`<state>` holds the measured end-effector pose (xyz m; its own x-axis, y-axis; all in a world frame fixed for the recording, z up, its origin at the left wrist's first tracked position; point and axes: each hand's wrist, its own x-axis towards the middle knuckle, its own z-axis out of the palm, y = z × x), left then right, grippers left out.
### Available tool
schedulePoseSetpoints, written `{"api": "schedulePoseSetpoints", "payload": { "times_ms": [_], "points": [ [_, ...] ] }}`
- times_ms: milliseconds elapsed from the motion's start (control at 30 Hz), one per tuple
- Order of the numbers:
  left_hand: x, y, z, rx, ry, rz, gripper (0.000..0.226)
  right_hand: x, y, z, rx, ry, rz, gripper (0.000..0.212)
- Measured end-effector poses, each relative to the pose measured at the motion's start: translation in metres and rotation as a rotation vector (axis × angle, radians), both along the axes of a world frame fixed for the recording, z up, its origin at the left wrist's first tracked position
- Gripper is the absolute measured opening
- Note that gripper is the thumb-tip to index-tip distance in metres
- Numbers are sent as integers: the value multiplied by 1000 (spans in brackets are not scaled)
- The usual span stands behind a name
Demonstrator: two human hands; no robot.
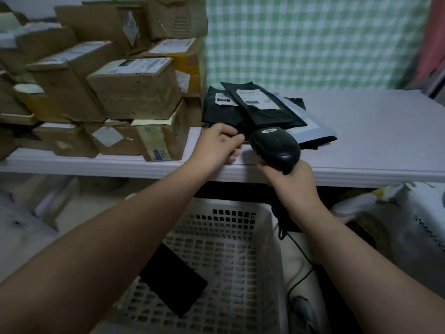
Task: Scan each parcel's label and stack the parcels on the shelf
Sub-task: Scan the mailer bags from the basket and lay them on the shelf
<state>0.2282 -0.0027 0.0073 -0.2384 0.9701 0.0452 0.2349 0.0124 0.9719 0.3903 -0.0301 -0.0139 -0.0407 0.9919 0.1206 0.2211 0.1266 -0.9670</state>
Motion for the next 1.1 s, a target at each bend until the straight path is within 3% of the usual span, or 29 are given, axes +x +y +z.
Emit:
{"api": "schedulePoseSetpoints", "payload": {
  "times_ms": [100,233,367,700,967,1100],
  "points": [
    [-43,-59,-40,-108,244,-37,6,-18,-18,-12,-30,-76,103,21],
    [-115,-115,-112,-329,589,-20,9,-54,-47,-48,-137,-230,284,31],
    [-157,-145,-180,-573,893,-265,26,-84,-61,-91,-317,-384,470,42],
    [-150,-126,-336,-755,1236,-898,61,-129,-40,-185,-496,-441,387,31],
    [-143,-96,-390,-701,1466,-940,57,-121,-20,-237,-620,-513,376,38],
    [-137,-102,-408,-721,1529,-933,55,-121,-15,-251,-650,-502,360,28]
  ]
}}
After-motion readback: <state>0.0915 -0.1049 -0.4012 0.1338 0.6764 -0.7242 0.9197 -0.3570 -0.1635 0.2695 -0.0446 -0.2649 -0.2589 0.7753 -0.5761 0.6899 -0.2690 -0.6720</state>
